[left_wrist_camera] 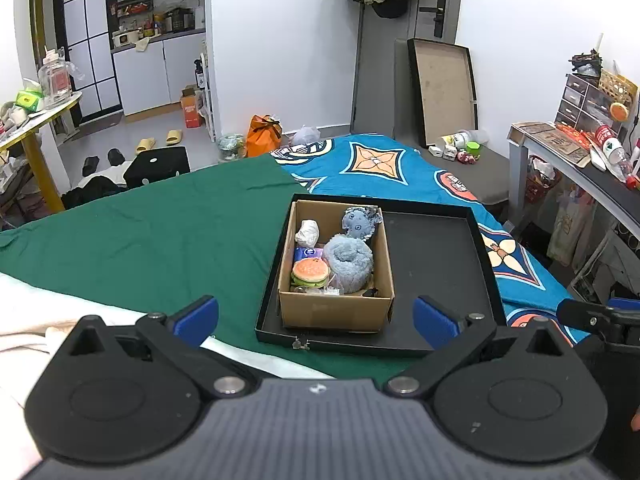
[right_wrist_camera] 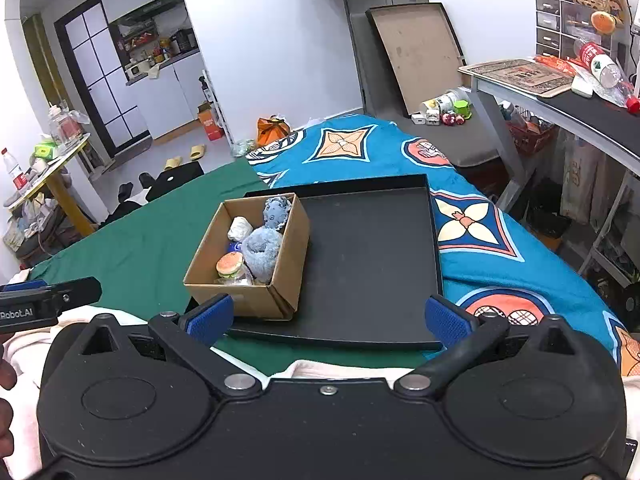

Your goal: Organize soft objects

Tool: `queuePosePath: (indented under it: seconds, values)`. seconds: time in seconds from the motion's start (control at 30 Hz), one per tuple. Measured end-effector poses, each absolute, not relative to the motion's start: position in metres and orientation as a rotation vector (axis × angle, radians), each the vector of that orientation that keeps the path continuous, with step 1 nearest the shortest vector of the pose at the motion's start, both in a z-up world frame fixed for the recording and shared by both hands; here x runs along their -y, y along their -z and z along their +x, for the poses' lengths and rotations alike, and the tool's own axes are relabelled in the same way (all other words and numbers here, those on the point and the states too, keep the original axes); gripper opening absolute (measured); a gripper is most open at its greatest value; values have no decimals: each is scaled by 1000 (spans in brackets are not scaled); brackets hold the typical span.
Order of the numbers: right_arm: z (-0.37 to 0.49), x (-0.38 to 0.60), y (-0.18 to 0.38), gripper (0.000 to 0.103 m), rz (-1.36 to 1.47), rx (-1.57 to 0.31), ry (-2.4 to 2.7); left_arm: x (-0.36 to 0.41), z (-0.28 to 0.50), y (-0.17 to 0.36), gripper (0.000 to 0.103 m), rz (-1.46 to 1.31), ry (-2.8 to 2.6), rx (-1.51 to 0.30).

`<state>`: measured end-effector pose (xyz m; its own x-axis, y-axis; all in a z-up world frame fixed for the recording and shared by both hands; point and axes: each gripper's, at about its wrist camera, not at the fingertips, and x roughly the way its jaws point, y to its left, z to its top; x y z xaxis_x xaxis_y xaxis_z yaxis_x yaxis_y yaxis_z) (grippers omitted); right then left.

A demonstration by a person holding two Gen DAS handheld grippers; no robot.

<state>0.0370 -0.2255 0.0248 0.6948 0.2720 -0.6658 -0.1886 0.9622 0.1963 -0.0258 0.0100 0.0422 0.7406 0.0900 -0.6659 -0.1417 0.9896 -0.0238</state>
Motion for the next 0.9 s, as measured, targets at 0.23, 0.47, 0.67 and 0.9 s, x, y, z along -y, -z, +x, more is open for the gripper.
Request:
queuePosePath:
  seconds: [0.23,0.47,0.67,0.9]
  values:
    - [37,224,-25,103,101,-759,-256,-12,-26,-42,103,-84,-127,-731]
    - [37,225,-24,103,108,-766,-249,-10,-24,-43,103,-79,-120,-730]
    - [38,226,-24,103,101,-768,-238,-8,-23,-42,103,-75,-114,-733]
    - [38,225,-25,103,93,-766,-246,-8,-23,-43,103,-75,-114,-731]
